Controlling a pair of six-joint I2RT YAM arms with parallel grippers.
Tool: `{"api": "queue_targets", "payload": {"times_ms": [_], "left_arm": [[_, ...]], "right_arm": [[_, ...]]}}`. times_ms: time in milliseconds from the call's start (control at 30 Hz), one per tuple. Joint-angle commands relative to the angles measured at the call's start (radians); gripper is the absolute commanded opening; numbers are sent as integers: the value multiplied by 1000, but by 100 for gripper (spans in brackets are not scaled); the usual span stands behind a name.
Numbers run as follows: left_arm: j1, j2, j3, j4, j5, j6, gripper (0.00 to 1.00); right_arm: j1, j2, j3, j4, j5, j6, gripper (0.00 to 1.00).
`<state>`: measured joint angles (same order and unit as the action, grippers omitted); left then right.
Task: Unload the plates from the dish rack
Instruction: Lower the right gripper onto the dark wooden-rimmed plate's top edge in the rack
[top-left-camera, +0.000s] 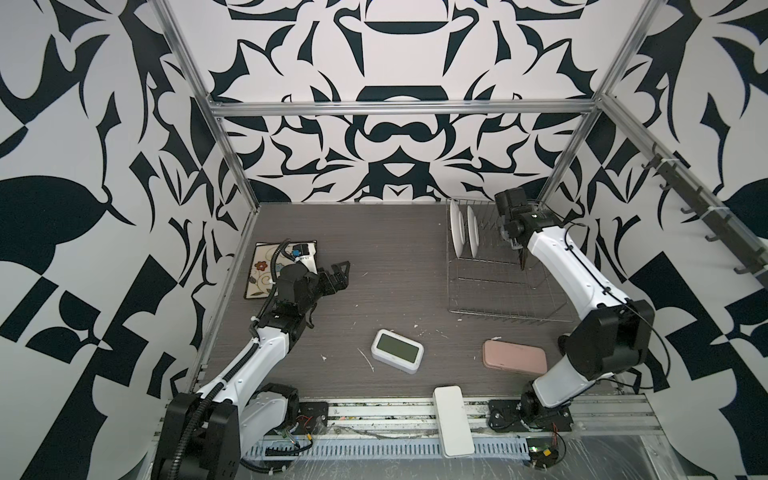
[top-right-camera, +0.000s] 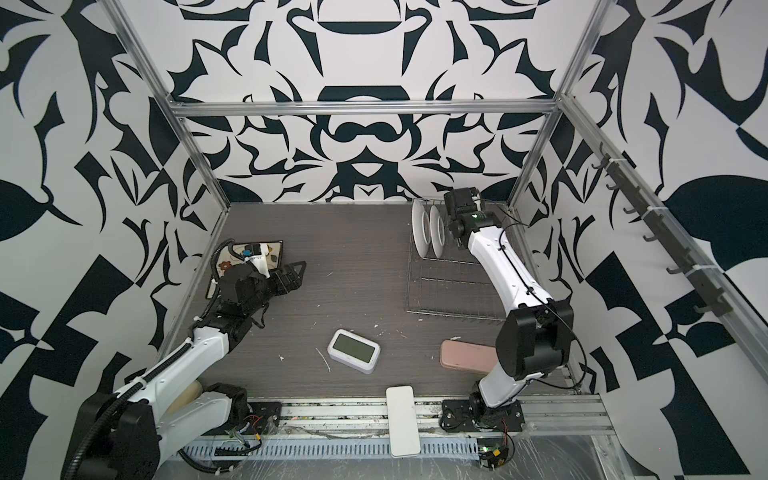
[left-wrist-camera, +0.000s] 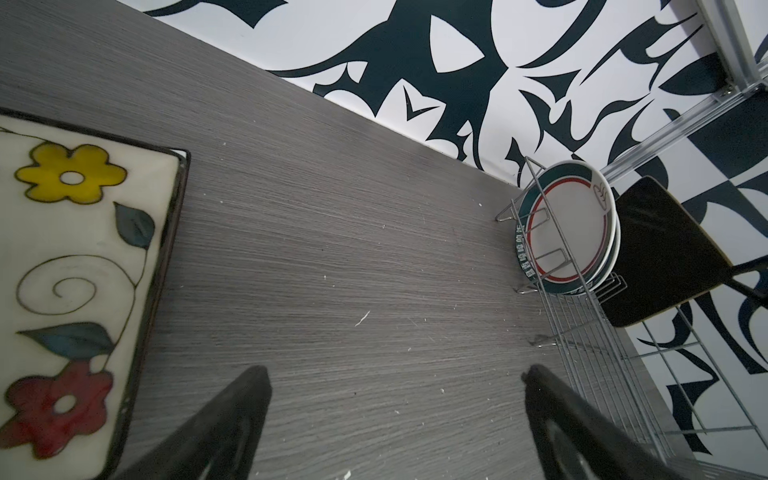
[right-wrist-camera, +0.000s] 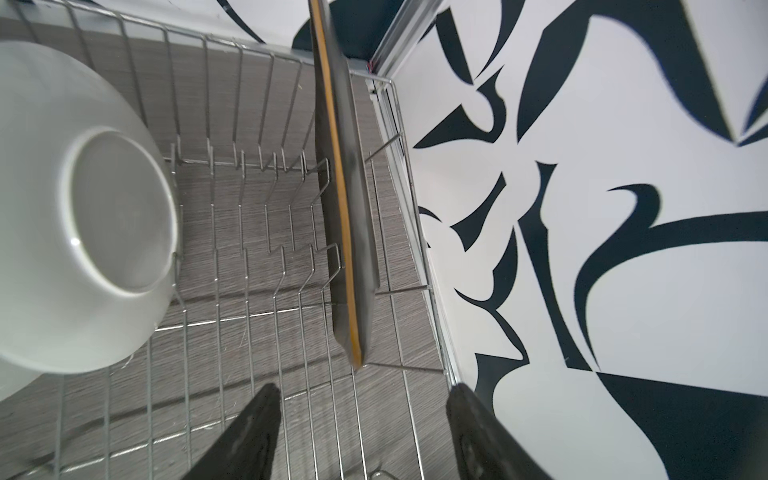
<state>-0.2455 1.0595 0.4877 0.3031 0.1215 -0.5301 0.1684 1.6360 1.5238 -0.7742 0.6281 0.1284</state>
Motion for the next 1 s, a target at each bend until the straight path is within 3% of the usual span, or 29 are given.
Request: {"api": "queue_targets", "payload": {"times_ms": [0, 967], "left_arm": [[-8, 17, -21, 49, 16, -30, 99], [-12, 34, -21, 31, -8, -24, 99]], "right_arm": [[-22, 18, 30, 50, -16, -19, 68], [-66, 161, 92, 156, 11, -126, 43]]}}
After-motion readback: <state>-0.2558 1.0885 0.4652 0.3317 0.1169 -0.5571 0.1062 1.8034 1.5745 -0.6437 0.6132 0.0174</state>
